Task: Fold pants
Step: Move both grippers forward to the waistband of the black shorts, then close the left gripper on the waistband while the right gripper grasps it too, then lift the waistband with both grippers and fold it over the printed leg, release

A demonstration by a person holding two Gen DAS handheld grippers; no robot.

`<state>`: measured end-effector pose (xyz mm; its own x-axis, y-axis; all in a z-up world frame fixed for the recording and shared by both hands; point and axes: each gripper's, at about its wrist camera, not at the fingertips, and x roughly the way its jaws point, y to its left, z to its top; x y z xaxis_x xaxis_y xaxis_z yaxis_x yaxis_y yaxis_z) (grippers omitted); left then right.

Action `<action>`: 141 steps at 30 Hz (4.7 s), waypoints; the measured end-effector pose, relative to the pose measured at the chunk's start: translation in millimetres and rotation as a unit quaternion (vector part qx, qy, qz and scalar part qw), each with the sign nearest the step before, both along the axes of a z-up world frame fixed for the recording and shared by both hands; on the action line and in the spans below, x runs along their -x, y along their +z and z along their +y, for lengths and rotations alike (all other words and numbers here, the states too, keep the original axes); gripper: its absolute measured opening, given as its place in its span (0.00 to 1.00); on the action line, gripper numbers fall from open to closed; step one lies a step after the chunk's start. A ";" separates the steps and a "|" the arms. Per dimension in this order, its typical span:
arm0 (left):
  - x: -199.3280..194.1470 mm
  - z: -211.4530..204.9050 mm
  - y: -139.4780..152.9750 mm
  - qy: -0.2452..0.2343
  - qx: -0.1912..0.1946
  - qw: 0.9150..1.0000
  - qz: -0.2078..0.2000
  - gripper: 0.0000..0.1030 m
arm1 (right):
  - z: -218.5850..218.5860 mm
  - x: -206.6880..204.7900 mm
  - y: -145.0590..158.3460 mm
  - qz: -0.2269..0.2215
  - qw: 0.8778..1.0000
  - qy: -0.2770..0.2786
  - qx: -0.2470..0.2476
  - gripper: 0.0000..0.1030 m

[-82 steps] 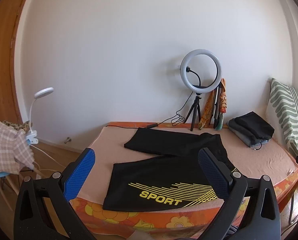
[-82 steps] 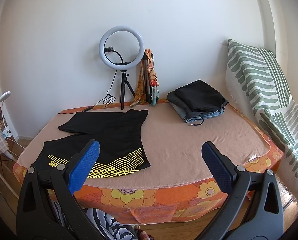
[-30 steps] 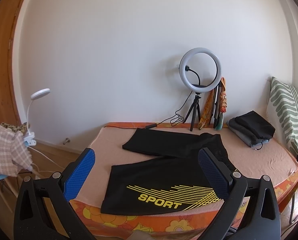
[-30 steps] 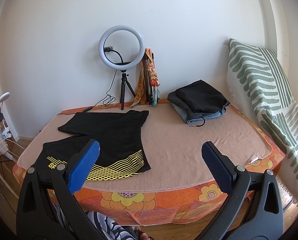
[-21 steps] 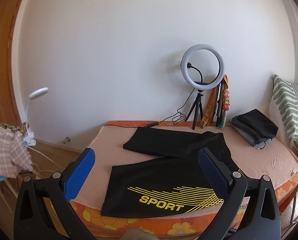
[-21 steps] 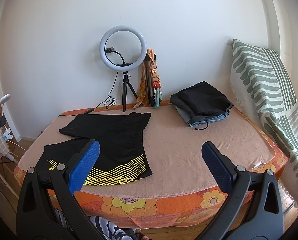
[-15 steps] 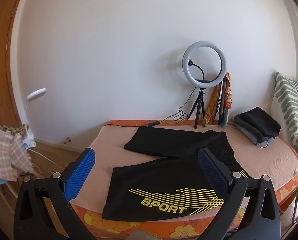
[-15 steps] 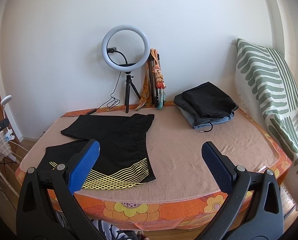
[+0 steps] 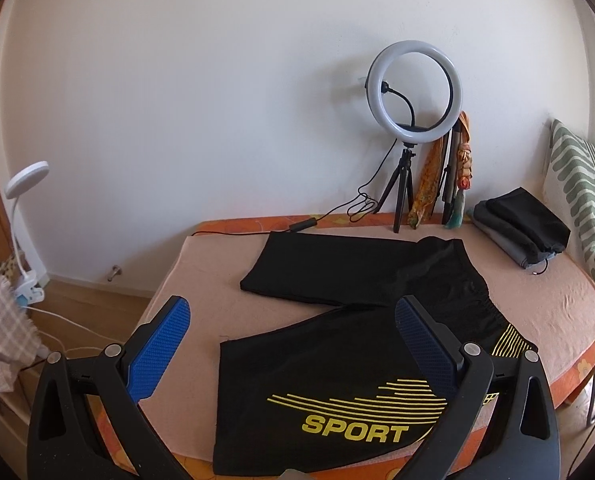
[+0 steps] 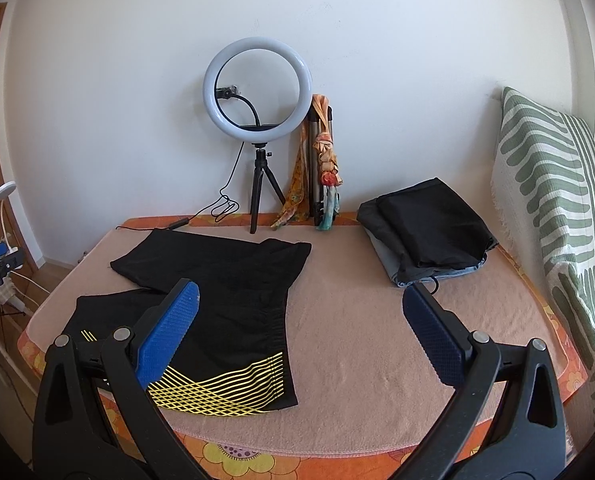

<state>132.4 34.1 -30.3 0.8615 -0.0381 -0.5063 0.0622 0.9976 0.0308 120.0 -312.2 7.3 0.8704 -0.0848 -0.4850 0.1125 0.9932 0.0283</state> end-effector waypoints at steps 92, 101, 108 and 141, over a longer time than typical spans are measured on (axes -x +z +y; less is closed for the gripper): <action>-379.9 50.9 -122.5 -0.102 0.093 0.975 0.171 0.03 | -25.4 -393.1 -175.5 0.263 0.950 0.170 0.021 0.08; -308.6 84.2 -73.5 -0.097 0.094 0.983 0.127 0.02 | -8.1 -331.5 -112.3 0.210 0.960 0.184 0.033 0.07; -232.1 103.2 -49.3 -0.101 0.098 0.985 0.096 0.02 | 8.6 -262.8 -70.3 0.181 0.963 0.193 0.047 0.07; 38.1 107.4 -151.6 -0.078 0.091 0.983 0.140 0.06 | 45.0 -65.4 -127.9 0.187 0.953 0.204 0.125 0.07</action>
<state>94.4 141.5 -181.8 0.6655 -0.2715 -0.6953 0.1958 0.9624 -0.1884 185.4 -267.2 -120.6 0.6260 0.0707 -0.7766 -0.3292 0.9268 -0.1809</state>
